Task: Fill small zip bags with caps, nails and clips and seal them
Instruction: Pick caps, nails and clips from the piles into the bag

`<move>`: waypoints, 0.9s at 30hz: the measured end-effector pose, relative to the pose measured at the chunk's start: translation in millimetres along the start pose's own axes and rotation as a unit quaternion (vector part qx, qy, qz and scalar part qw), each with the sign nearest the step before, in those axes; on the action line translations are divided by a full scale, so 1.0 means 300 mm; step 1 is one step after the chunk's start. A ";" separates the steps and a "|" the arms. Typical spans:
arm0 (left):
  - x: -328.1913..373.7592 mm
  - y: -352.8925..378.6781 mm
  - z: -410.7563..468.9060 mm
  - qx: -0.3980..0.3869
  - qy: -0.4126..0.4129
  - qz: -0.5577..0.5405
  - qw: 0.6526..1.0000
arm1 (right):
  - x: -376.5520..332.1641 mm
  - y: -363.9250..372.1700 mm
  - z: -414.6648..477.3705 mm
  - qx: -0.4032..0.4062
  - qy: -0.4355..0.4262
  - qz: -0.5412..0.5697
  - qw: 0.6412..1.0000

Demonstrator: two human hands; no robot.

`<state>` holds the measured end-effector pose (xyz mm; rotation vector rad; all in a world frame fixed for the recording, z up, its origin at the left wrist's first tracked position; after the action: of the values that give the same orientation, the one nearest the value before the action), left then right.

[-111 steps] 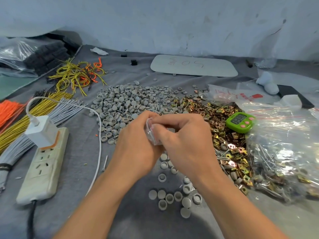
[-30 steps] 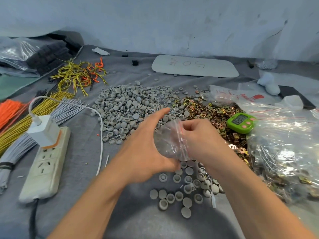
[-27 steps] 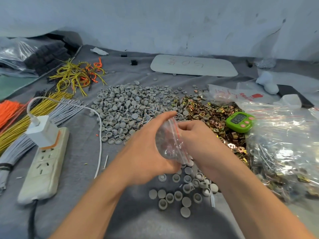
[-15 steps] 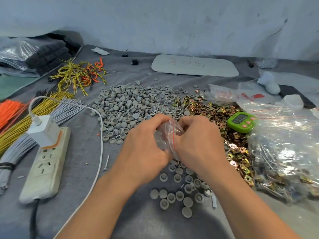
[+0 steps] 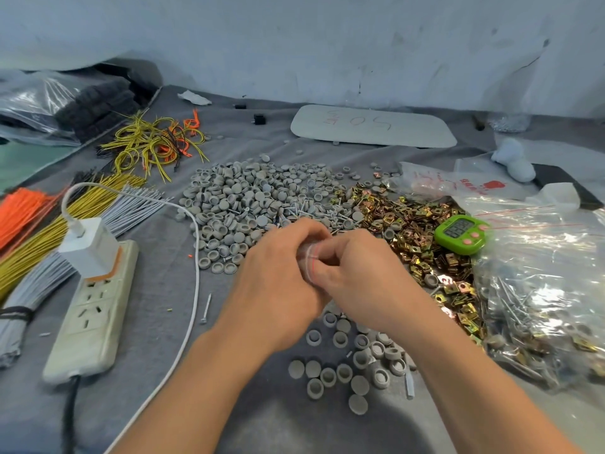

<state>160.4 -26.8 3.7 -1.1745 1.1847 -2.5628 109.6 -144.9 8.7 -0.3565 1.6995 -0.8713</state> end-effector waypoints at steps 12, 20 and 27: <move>0.024 -0.033 0.007 0.019 0.094 0.108 0.990 | -0.001 0.040 -0.002 -0.122 -0.059 0.047 0.990; -0.035 -0.013 0.008 0.016 -0.020 0.064 0.998 | 0.074 -0.087 0.006 0.104 0.050 0.257 0.959; -0.094 -0.054 0.004 0.044 -0.074 -0.092 0.992 | 0.085 -0.047 0.011 0.081 0.048 -0.055 0.994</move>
<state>184.7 -6.1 -2.0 -1.4867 0.9653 -2.5703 101.7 -171.9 0.4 -0.3054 1.6959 -1.1149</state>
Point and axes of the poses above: each hand's wrist, its own z-axis towards the middle knuckle, its own y-axis out of the palm, x = y × z, the point moved 4 cm from there along z, towards the middle knuckle, and after that the axes turned 9 degrees about y, right-handed, at the moved point
